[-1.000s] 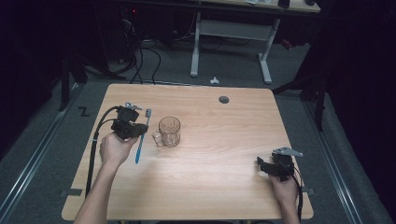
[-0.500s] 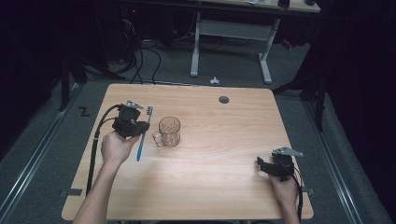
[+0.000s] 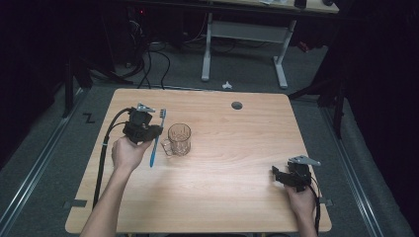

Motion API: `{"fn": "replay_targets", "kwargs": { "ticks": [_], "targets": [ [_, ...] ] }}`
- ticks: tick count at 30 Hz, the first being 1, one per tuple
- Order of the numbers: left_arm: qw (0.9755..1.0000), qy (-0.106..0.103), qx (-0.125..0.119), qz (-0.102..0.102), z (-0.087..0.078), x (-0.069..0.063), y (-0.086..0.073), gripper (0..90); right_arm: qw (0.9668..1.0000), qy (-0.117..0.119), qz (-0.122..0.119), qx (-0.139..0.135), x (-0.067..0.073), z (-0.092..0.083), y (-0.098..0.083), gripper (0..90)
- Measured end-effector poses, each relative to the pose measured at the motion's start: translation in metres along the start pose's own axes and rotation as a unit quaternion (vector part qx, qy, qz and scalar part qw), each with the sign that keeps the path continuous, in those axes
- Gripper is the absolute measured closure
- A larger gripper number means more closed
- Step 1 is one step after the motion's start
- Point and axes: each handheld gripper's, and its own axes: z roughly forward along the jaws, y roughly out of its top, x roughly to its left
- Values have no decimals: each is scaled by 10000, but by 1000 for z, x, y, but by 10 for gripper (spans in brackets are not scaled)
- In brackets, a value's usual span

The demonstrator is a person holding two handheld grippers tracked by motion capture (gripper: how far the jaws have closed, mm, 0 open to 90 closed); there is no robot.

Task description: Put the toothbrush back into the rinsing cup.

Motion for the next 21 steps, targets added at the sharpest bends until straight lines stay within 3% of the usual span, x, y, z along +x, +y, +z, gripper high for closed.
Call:
{"fn": "replay_targets", "kwargs": {
  "ticks": [10, 21],
  "targets": [
    [9996, 100, -240, 104, 1, -4, 9, 800, 10000, 3, -4, -3, 0, 0, 0, 305],
    [9987, 39, -516, -37, 5, -1, 12, 800, 10000, 4, 3, 0, 0, 0, 0, 304]
  ]
}}
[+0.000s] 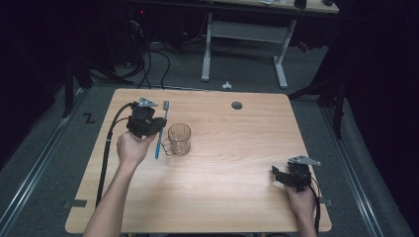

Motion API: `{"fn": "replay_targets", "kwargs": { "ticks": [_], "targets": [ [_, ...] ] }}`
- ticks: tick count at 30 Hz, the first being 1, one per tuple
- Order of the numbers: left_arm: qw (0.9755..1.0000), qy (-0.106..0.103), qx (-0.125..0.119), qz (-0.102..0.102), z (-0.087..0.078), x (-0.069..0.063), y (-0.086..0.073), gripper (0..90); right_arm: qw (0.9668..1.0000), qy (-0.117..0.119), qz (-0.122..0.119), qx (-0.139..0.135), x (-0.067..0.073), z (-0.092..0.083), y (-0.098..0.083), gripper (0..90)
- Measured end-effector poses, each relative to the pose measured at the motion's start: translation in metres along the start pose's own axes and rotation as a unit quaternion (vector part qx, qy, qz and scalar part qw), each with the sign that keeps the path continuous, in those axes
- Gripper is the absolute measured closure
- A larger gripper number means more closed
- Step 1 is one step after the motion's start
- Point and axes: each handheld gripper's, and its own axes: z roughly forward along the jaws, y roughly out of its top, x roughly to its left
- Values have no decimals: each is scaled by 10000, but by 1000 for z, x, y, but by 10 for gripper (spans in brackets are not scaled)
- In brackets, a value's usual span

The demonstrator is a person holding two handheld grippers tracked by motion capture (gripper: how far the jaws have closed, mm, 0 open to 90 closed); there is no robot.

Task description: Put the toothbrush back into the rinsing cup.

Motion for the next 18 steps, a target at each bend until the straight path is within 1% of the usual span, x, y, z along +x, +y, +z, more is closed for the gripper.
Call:
{"fn": "replay_targets", "kwargs": {
  "ticks": [5, 10, 18],
  "targets": [
    [9998, -4, -193, -100, 2, 3, 1, 801, 10000, -2, 0, -2, 0, 0, 0, 304],
    [9991, 44, -369, -187, 5, 5, 2, 801, 10000, -1, -8, -2, 0, 0, 0, 304],
    [9977, 183, -585, -300, 9, 9, 3, 802, 10000, -1, -9, -3, 0, 0, 0, 304]
  ]
}}
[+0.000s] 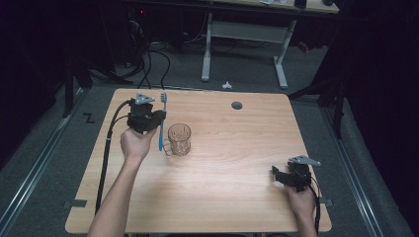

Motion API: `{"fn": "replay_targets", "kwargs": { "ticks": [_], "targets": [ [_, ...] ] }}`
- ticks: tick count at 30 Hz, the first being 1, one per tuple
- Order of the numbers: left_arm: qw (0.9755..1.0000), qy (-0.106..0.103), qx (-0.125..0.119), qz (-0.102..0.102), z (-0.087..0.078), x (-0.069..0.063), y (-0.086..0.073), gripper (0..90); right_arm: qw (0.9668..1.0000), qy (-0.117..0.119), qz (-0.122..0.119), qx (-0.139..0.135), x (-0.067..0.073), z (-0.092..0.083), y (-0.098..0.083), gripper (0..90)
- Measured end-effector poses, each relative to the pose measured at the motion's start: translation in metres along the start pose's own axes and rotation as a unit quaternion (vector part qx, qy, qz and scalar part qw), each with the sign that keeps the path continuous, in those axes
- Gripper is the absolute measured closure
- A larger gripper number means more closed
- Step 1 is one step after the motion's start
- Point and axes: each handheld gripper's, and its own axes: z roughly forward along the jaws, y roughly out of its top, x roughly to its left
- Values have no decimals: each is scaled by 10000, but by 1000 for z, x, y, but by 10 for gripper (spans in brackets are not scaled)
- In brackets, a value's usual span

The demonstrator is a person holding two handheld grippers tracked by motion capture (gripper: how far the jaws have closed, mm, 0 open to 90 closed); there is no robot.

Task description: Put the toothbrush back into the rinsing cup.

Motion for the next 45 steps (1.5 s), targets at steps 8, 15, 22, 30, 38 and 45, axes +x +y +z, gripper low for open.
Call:
{"fn": "replay_targets", "kwargs": {
  "ticks": [8, 15, 22, 30, 38, 45],
  "targets": [
    [9998, 97, -193, -52, 3, 1, 1, 802, 10000, -1, 2, 0, 0, 0, 0, 304],
    [9992, 175, -344, -80, 7, 2, 1, 801, 10000, 1, 5, 4, 0, 0, 0, 304],
    [9987, 206, -450, -127, 11, 4, 1, 802, 10000, 5, 6, 5, 0, 0, 0, 304],
    [9986, 201, -489, -94, 16, 2, 0, 802, 10000, 6, -4, 5, 0, 0, 0, 305],
    [9985, 197, -512, 14, 19, 0, -2, 801, 10000, 8, -4, 4, 0, 0, 0, 304],
    [9987, 170, -465, 73, 19, -2, -3, 798, 10000, 8, -6, 3, 0, 0, 0, 305]
  ]
}}
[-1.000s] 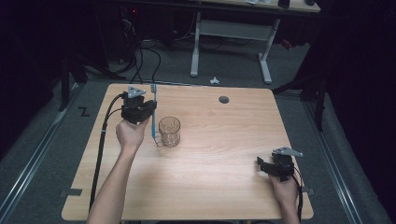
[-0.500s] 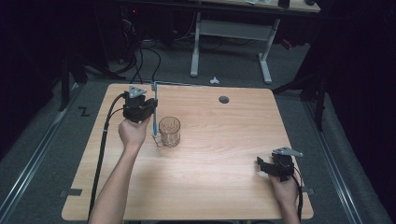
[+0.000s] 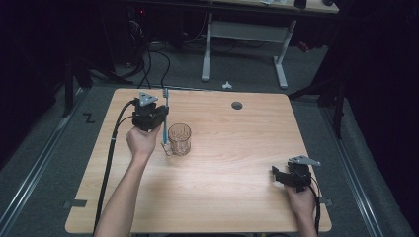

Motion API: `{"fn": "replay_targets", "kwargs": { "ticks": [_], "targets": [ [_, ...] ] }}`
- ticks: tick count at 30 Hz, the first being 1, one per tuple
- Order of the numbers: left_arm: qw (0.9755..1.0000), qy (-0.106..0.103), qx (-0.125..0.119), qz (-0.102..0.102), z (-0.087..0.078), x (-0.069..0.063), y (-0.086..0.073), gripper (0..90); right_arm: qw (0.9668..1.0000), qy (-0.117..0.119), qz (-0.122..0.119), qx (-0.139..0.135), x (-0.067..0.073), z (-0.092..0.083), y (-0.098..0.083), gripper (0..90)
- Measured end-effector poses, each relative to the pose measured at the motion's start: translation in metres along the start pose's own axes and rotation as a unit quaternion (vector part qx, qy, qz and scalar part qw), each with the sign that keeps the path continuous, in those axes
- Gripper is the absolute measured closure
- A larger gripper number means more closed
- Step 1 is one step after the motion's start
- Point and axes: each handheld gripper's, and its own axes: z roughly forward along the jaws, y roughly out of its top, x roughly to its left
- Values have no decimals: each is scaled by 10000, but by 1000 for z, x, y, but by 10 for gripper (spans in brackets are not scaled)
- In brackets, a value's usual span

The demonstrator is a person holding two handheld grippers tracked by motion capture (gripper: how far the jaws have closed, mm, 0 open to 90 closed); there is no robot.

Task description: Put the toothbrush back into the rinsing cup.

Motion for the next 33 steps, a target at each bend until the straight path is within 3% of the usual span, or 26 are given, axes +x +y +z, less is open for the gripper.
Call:
{"fn": "replay_targets", "kwargs": {
  "ticks": [33],
  "targets": [
    [9989, -177, 369, 233, -19, -1, -8, 793, 10000, -4, 19, -7, 0, 0, 0, 304]
  ]
}}
